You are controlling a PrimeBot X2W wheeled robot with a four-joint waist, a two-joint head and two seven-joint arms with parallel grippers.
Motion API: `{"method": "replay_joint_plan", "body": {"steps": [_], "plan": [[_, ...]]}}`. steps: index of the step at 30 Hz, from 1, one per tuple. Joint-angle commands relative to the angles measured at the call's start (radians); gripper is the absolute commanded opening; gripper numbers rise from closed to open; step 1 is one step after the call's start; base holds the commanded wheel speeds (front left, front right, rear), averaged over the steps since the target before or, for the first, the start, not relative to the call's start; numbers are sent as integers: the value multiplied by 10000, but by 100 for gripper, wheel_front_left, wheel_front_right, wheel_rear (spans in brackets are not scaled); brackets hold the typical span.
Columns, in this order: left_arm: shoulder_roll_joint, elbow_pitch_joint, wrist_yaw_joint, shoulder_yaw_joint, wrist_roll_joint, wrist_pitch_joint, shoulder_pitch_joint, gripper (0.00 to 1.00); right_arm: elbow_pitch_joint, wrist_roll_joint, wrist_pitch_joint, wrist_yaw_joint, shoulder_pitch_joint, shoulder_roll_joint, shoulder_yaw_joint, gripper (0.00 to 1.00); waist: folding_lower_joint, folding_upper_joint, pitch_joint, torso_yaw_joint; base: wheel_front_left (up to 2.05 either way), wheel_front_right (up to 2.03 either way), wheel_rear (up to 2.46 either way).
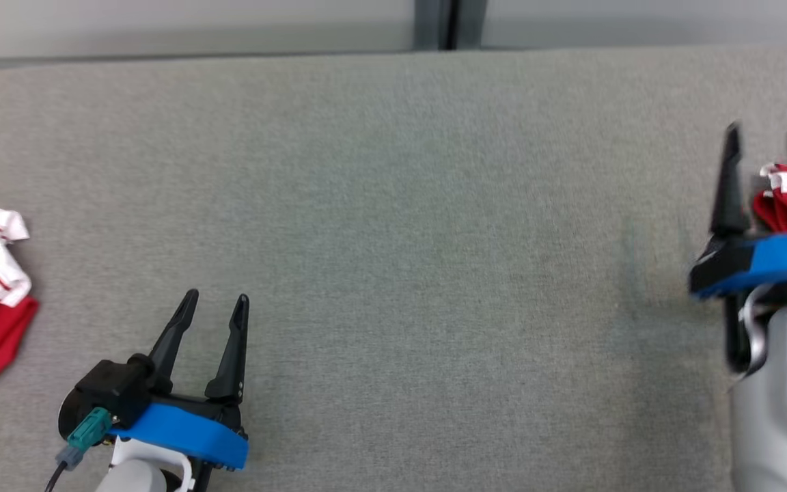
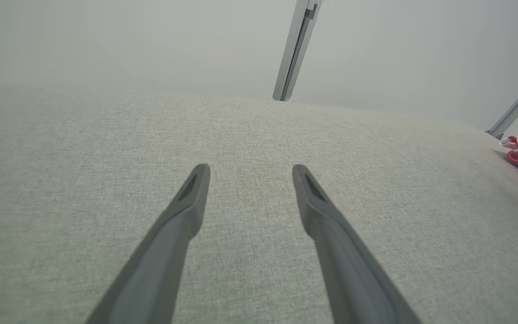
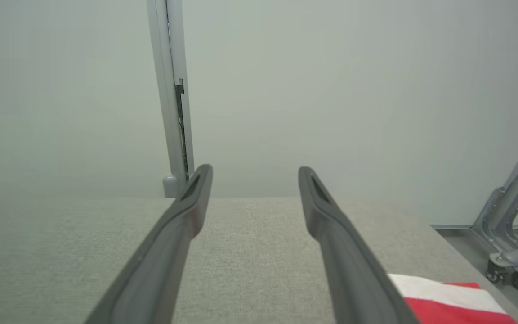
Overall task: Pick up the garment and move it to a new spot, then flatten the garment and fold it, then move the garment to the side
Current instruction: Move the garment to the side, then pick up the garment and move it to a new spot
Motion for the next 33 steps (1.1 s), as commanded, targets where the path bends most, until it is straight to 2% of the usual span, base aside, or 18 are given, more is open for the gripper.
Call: {"method": "replay_joint_plan", "body": {"steps": [1, 6, 13, 24, 33], "plan": [[-26, 86, 9, 170, 134, -24, 59, 100, -70, 436, -35, 1, 293, -51, 142, 100, 1, 0, -148, 2, 0, 0, 0], [-547, 675, 9, 1011, 824, -24, 291, 100, 138, 1529, -36, 1, 1607, -69, 879, 100, 1, 0, -777, 285, 0, 0, 0], [-1069, 1072, 9, 1911, 1356, -25, 573, 100, 469, 2121, -37, 3, 2866, -52, 1364, 100, 1, 0, -1465, 489, 0, 0, 0], [-1665, 1412, 9, 2847, 2044, -25, 1101, 100, 607, 2250, -37, 3, 3641, -48, 2195, 100, 1, 0, -2640, 294, 0, 0, 0], [-2001, 1386, 9, 3358, 2457, -25, 1306, 100, 334, 2156, -36, 3, 3810, -46, 2444, 100, 1, 0, -3047, 269, 0, 0, 0]]}}
